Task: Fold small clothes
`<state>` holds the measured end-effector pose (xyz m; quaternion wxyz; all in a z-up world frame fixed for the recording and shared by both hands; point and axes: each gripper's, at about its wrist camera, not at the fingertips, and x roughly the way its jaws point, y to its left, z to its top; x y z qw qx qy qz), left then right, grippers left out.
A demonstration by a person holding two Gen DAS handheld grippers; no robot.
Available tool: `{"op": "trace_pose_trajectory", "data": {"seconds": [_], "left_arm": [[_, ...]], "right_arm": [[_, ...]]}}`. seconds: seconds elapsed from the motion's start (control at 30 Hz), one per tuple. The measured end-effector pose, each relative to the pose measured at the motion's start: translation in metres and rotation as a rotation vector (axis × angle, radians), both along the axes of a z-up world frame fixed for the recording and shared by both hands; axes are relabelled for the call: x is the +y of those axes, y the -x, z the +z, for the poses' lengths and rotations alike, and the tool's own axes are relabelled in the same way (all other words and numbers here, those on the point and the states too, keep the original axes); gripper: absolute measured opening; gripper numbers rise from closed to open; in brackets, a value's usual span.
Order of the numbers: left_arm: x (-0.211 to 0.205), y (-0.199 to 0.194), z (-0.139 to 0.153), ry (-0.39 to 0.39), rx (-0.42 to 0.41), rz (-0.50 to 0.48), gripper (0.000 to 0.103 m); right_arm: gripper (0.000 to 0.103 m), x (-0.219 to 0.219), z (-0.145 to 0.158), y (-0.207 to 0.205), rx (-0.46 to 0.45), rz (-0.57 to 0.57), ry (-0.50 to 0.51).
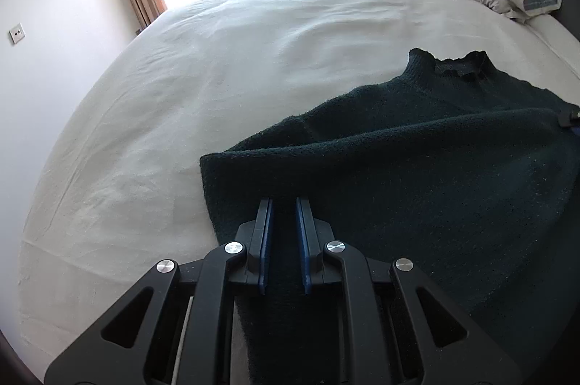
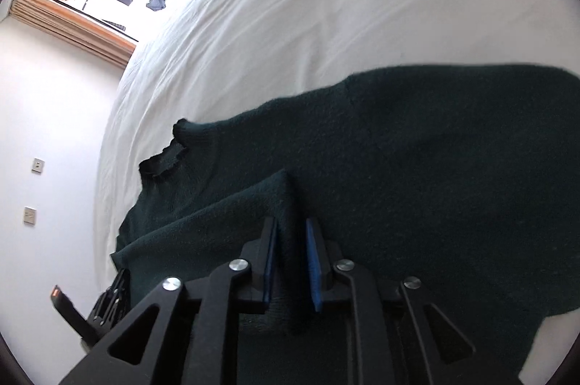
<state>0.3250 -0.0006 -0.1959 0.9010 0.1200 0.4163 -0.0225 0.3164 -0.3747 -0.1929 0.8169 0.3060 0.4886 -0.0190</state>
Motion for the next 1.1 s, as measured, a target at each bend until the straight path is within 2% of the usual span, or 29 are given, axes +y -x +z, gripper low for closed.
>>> {"op": "trace_pose_trajectory", "data": {"seconds": [0.03, 0.1, 0.23, 0.3, 0.43, 0.47, 0.5, 0.53, 0.57, 0.63, 0.7, 0.73, 0.77, 0.8, 0.87, 1.0, 1.03, 1.1], "left_arm": [[-0.004, 0.001, -0.001, -0.033, -0.006, 0.0, 0.013], [-0.012, 0.003, -0.003, -0.09, -0.012, 0.001, 0.013], [-0.021, 0.01, -0.006, -0.158, -0.027, 0.002, 0.013], [-0.023, 0.012, -0.007, -0.18, -0.028, 0.002, 0.013], [-0.024, 0.019, -0.01, -0.208, -0.028, -0.001, 0.013], [-0.022, 0.021, -0.01, -0.201, -0.027, 0.0, 0.013], [-0.02, 0.022, -0.01, -0.193, -0.024, 0.002, 0.013], [-0.019, 0.023, -0.01, -0.186, -0.021, 0.004, 0.013], [-0.017, 0.023, -0.01, -0.181, -0.019, 0.006, 0.013], [-0.016, 0.025, -0.01, -0.179, -0.016, 0.008, 0.013], [-0.017, 0.026, -0.011, -0.19, -0.016, 0.009, 0.013], [-0.017, 0.027, -0.011, -0.197, -0.018, 0.011, 0.013], [-0.018, 0.027, -0.011, -0.203, -0.02, 0.013, 0.013], [-0.018, 0.029, -0.012, -0.207, -0.024, 0.014, 0.013], [-0.019, 0.03, -0.012, -0.214, -0.03, 0.016, 0.013], [-0.017, 0.03, -0.005, -0.198, -0.025, 0.03, 0.013], [-0.015, 0.03, 0.0, -0.168, -0.015, 0.05, 0.013], [-0.01, 0.033, 0.012, -0.044, 0.001, 0.091, 0.013]], "right_arm": [[0.038, 0.003, 0.008, 0.003, -0.033, -0.012, 0.037], [0.039, 0.013, 0.023, 0.008, -0.087, 0.008, 0.067], [0.039, 0.049, 0.043, 0.021, -0.167, 0.158, 0.072], [0.038, 0.079, 0.038, 0.025, -0.171, 0.289, 0.062], [0.038, 0.111, 0.014, 0.018, -0.112, 0.394, 0.084], [0.035, 0.109, 0.006, 0.013, -0.09, 0.39, 0.097], [0.019, 0.102, 0.001, 0.008, -0.101, 0.374, 0.109], [0.012, 0.092, -0.003, 0.006, -0.115, 0.36, 0.116], [0.0, 0.079, -0.008, 0.003, -0.112, 0.336, 0.094], [0.0, 0.05, -0.015, -0.003, -0.12, 0.293, -0.009], [0.0, 0.025, -0.013, 0.003, -0.139, 0.237, 0.004], [0.0, 0.01, -0.007, 0.011, -0.145, 0.181, 0.051], [0.01, -0.004, -0.001, 0.02, -0.151, 0.123, 0.091], [0.035, -0.024, 0.006, 0.032, -0.166, 0.051, 0.104], [0.05, -0.065, 0.019, 0.066, -0.236, -0.057, 0.041], [0.055, -0.163, 0.035, 0.152, -0.307, -0.294, -0.007], [0.055, -0.186, 0.034, 0.175, -0.312, -0.363, -0.027], [0.055, -0.237, 0.021, 0.224, -0.285, -0.516, -0.096]]}}
